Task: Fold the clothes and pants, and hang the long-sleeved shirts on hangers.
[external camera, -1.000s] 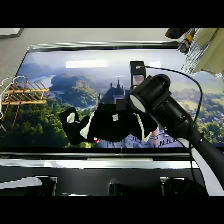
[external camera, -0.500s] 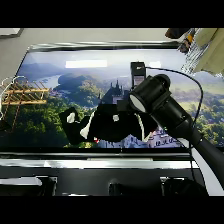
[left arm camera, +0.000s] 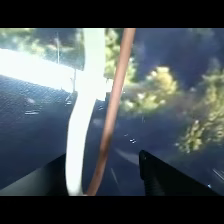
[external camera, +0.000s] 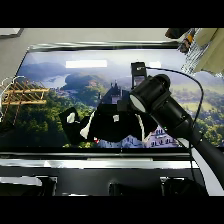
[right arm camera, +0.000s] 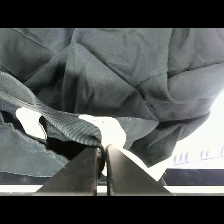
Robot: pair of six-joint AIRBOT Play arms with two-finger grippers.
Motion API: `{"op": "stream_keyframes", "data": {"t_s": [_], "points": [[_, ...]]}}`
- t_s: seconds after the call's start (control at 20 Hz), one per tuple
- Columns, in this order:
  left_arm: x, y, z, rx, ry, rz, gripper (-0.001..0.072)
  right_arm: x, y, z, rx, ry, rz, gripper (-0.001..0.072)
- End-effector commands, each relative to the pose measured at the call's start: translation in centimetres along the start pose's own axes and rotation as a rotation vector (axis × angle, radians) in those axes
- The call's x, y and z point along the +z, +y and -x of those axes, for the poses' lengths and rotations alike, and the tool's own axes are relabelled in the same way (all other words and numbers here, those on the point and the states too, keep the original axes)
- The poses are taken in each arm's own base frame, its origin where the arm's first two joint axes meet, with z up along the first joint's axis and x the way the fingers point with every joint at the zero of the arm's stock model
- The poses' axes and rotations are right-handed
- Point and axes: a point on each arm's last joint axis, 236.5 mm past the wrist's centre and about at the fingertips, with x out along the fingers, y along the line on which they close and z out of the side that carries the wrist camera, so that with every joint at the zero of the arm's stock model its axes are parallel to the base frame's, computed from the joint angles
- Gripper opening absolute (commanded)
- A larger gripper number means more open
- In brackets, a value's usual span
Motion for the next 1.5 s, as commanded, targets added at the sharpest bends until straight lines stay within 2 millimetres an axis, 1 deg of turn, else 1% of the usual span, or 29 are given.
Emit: {"op": "stream_keyframes", "data": {"t_s": [0.0,0.05,0.1,0.15,0.25,0.3,0.4,0.5,0.65,0.75,0.85,0.95,1.05,1.1,1.15,1.2,1.25,1.35,1.4,1.45], "points": [[-0.3,-0.2,-0.5,-0.011,0.017,0.002,0.0349,-0.1,-0.2,0.0,-0.01,0.004,0.003,0.0051],[-0.3,-0.2,-0.5,-0.011,0.016,0.001,0.0243,-0.1,-0.2,0.0,-0.01,0.004,0.003,0.0051],[-0.3,-0.2,-0.5,-0.011,0.015,0.001,0.0155,-0.1,-0.2,0.0,-0.011,0.003,0.003,0.0051],[-0.3,-0.2,-0.4,-0.01,0.015,0.001,0.0096,-0.1,-0.3,0.0,-0.012,0.002,0.003,0.0051],[-0.2,-0.2,-0.3,-0.012,0.01,0.003,0.0079,-0.1,-0.3,0.0,-0.013,0.003,0.003,0.0051],[-0.1,-0.3,-0.2,-0.01,0.007,0.001,0.0042,-0.1,-0.3,0.0,-0.013,0.003,0.003,0.0051],[0.4,-0.4,0.4,-0.002,-0.008,-0.006,0.0032,-0.1,-0.3,0.0,-0.014,0.005,0.003,0.0051],[1.8,-0.7,1.7,-0.003,-0.061,0.0,0.0031,-0.1,-0.3,0.0,-0.014,0.005,0.003,0.0051],[4.9,-0.8,4.9,0.028,-0.182,0.001,0.0031,-0.1,-0.3,0.0,-0.015,0.005,0.003,0.0051],[7.2,-1.0,7.6,0.067,-0.271,-0.016,0.003,-0.1,-0.3,0.0,-0.015,0.005,0.003,0.0051],[9.3,-1.2,10.5,0.118,-0.36,-0.029,0.003,-0.1,-0.3,0.0,-0.014,0.005,0.003,0.0051],[11.3,-1.5,13.6,0.162,-0.456,-0.004,0.003,-0.1,-0.3,0.0,-0.014,0.005,0.003,0.0051],[13.5,-2.7,17.4,0.201,-0.578,0.018,0.003,-0.1,-0.3,0.0,-0.014,0.005,0.003,0.0051],[14.4,-4.1,19.2,0.198,-0.629,0.013,0.0029,-0.1,-0.3,0.0,-0.014,0.005,0.003,0.0051],[14.8,-6.5,20.2,0.155,-0.654,-0.001,0.0027,-0.1,-0.3,0.0,-0.014,0.004,0.003,0.0051],[14.9,-9.6,20.8,0.105,-0.656,-0.04,0.0026,-0.1,-0.3,0.0,-0.013,0.003,0.003,0.0051],[14.6,-12.3,21.0,0.075,-0.648,-0.087,0.0025,-0.1,-0.3,0.0,-0.014,0.005,0.003,0.0051],[12.8,-17.8,20.9,0.022,-0.64,-0.173,0.0025,-0.6,-0.7,0.0,-0.03,0.024,0.004,0.0051],[11.1,-20.6,20.5,-0.005,-0.625,-0.238,0.0025,-0.8,-0.9,0.0,-0.041,0.034,0.008,0.0051],[8.9,-23.3,19.8,-0.031,-0.6,-0.322,0.0025,-1.0,-1.3,0.0,-0.054,0.043,0.008,0.0051]]}}
